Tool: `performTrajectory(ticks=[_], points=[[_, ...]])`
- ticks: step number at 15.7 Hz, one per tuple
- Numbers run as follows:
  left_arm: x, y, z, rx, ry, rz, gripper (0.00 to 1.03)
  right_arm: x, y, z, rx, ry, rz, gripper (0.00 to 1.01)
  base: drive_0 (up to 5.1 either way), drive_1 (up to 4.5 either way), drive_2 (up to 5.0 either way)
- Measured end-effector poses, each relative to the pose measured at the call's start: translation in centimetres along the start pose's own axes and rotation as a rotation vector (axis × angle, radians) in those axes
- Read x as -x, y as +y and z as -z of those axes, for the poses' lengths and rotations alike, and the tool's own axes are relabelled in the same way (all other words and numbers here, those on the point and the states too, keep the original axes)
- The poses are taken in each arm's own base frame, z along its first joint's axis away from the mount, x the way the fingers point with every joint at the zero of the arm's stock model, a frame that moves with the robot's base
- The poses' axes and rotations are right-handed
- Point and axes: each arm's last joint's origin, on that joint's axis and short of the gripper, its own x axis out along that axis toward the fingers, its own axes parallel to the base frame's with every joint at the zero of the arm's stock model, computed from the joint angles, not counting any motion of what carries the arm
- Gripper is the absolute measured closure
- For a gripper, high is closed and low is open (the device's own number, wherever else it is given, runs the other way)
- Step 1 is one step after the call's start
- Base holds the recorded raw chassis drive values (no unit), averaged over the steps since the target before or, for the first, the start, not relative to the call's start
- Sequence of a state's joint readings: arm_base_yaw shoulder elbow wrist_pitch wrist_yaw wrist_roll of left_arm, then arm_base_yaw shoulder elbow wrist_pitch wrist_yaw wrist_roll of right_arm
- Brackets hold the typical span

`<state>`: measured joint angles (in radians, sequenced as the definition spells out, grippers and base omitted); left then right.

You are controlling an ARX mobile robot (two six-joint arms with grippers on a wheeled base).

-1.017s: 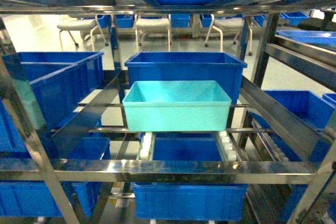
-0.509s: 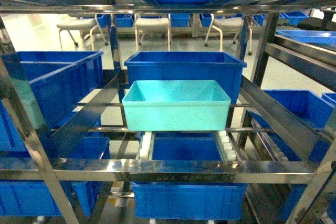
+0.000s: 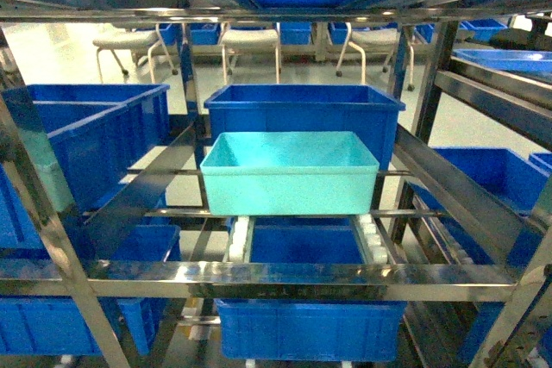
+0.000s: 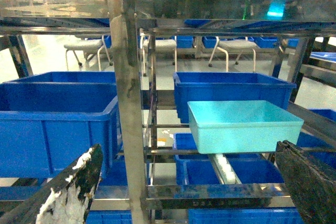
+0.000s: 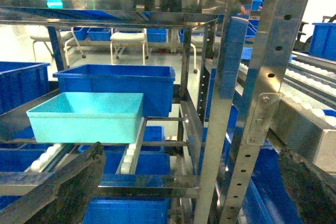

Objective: Organize blue bins on left shelf correctly

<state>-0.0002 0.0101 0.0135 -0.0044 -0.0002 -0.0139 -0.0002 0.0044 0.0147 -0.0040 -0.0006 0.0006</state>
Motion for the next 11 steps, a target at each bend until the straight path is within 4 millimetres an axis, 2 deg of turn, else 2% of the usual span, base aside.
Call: performTrajectory(ticks=[11], points=[[0.00,0.00,0.00,0.000,0.000,0.000,0.05,0.00,0.00,0.00,0.000,0.000,0.000,0.03,0.0,0.00,0.0]])
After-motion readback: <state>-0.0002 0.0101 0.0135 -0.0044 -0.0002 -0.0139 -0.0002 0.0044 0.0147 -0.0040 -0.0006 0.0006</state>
